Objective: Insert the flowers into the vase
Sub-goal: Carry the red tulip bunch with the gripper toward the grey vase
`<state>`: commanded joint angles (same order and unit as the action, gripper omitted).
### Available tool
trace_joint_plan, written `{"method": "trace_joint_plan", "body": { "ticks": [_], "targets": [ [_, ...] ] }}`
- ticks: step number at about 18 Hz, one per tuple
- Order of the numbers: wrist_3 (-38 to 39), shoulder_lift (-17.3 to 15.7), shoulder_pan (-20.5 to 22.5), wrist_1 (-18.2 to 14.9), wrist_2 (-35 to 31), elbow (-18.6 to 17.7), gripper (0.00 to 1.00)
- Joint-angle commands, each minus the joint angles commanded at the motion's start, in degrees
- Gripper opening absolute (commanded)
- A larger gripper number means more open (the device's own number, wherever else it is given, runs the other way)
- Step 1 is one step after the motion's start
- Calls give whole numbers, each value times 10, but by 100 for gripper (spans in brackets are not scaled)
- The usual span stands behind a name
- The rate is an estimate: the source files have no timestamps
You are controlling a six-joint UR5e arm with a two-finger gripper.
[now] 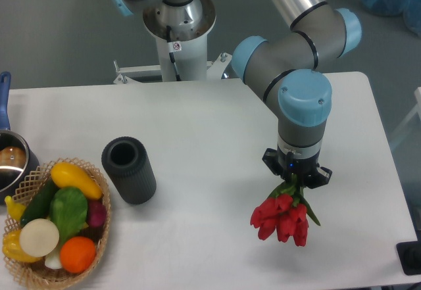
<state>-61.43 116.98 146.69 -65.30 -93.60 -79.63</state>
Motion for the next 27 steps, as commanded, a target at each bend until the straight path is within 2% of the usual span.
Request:
{"method": "trace_joint_plan", "body": {
  "ticks": [6,9,11,14,15,18,20,27],
  "targets": [
    [-5,-4,0,0,10,2,0],
    [-5,-9,-3,11,24,5,0],
    [0,-14,-4,32,72,4,0],
    [5,-26,-3,47,116,-3,0],
    [16,-32,-2,60,146,-4,0],
    [111,-31,2,121,290,-5,0],
    [126,-30,3,128,342,-6,0],
    [143,-39,-12,132,369,5,0]
  ]
}}
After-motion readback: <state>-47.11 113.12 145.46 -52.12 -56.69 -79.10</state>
